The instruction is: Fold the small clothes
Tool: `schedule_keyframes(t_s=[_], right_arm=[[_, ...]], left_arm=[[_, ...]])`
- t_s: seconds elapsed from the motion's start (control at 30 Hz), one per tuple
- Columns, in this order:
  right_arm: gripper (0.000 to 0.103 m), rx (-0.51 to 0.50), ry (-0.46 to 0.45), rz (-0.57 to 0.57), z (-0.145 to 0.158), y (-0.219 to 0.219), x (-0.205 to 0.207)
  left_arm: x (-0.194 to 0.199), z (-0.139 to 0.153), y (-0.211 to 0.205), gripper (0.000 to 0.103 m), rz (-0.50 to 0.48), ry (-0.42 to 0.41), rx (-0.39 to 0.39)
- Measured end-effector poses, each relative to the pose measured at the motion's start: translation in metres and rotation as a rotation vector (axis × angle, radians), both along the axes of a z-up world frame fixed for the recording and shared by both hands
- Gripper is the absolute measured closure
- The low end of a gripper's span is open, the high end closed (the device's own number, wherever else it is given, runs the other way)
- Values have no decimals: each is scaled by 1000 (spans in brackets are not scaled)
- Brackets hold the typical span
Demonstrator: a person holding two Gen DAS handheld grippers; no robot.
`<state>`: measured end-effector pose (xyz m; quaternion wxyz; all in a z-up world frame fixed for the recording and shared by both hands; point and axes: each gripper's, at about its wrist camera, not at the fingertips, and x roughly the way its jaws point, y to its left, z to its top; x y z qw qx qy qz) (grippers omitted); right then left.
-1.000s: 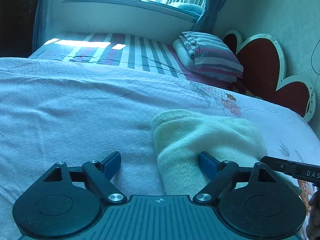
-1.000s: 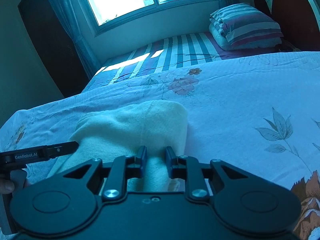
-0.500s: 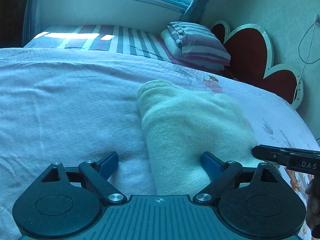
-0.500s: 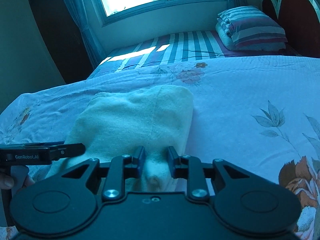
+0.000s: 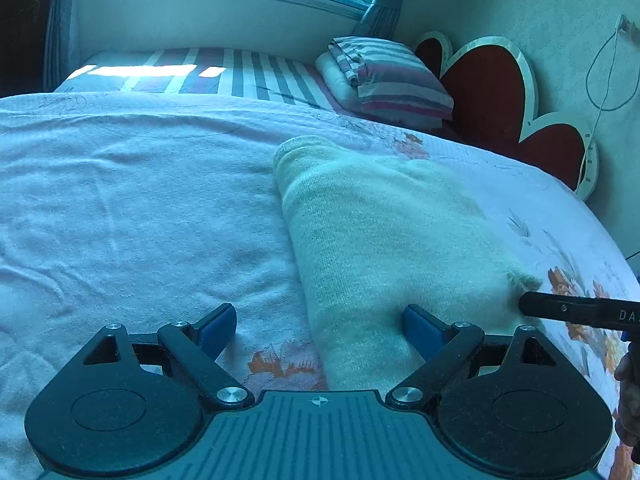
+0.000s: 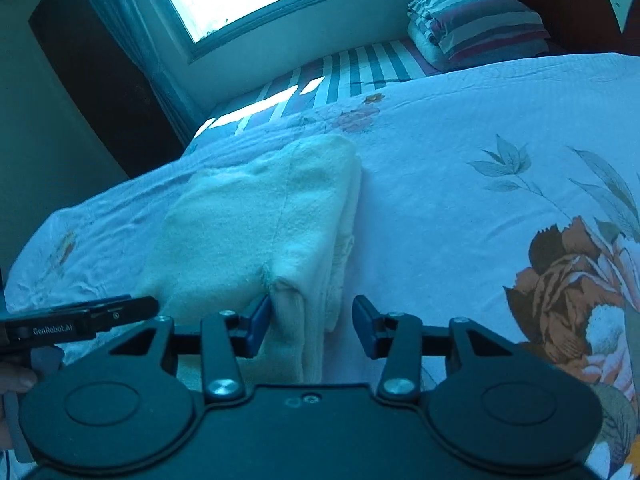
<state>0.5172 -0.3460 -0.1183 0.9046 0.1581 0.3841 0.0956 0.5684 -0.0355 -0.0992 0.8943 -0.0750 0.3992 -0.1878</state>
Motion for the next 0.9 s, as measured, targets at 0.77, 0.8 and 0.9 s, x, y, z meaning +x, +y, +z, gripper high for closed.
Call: schedule_keyframes(t_s=[0.77, 0.8, 0.9], right_arm=[[62, -117, -48, 141, -24, 12, -84], [61, -118, -48, 147, -24, 10, -84], [61, -96, -21, 142, -17, 5, -84]], left_arm=[[-107, -13, 26, 13, -69, -91, 99], [-108, -13, 26, 13, -75, -96, 106], [-112, -7, 29, 13, -91, -86, 125]])
